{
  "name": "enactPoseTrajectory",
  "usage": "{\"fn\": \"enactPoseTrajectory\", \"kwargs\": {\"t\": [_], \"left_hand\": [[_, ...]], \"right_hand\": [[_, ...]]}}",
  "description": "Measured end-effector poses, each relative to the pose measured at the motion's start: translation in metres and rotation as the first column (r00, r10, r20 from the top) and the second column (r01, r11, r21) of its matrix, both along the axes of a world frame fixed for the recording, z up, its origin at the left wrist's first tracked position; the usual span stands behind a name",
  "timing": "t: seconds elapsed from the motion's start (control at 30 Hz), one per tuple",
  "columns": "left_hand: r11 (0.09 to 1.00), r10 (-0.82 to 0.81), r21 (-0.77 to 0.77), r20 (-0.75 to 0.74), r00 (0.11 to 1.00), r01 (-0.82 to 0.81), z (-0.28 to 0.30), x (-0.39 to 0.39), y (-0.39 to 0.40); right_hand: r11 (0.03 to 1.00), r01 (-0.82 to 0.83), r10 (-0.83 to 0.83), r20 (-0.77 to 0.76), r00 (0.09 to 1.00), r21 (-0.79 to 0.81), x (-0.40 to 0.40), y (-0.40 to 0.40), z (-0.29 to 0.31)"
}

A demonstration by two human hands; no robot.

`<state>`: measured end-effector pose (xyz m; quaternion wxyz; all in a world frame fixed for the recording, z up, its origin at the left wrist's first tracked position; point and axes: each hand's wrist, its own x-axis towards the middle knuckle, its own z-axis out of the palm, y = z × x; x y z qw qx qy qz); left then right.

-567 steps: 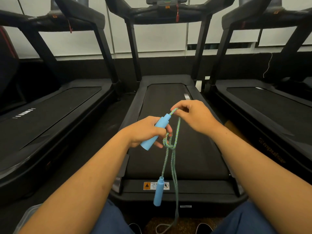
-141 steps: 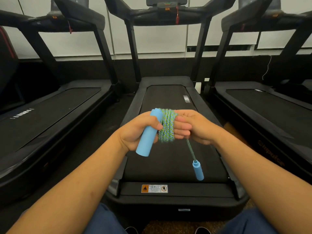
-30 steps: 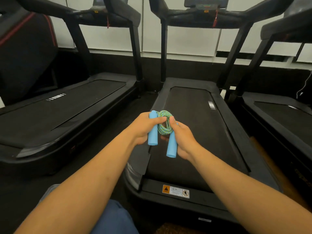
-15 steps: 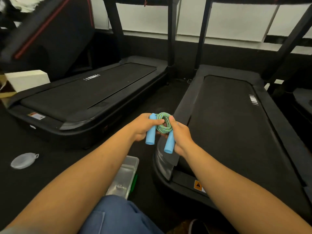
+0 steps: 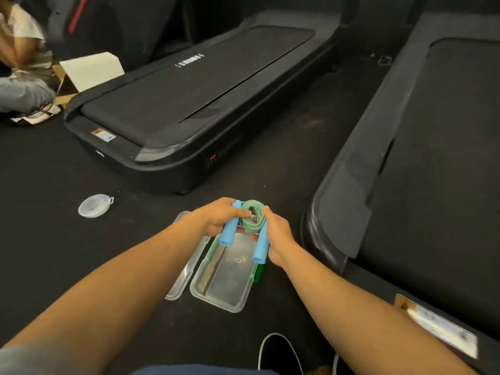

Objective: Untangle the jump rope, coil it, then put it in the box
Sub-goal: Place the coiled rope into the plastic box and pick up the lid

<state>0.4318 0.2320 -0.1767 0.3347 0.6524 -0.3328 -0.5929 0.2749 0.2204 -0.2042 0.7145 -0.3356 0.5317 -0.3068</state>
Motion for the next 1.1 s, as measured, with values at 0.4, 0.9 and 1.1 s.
{"fn": "enactPoseTrajectory", "kwargs": {"t": [0.4, 0.9, 1.1], "left_hand": [[0.972, 0.003, 0.235, 0.107, 0.994, -0.029, -0.129, 0.038, 0.0], [0.917, -0.187, 0.398, 0.455, 0.87, -0.011, -0.161, 0.014, -0.008], [0.934, -0.218, 0.356, 0.538, 0.814, 0.015, -0.161, 0.014, -0.005]], "right_hand": [[0.958, -0.128, 0.157, -0.094, 0.983, 0.256, 0.044, -0.01, -0.105], [0.909, -0.221, 0.333, -0.296, 0.895, 0.353, 0.064, -0.028, -0.11], [0.917, -0.209, 0.318, -0.307, 0.897, 0.338, 0.063, -0.028, -0.113]]}}
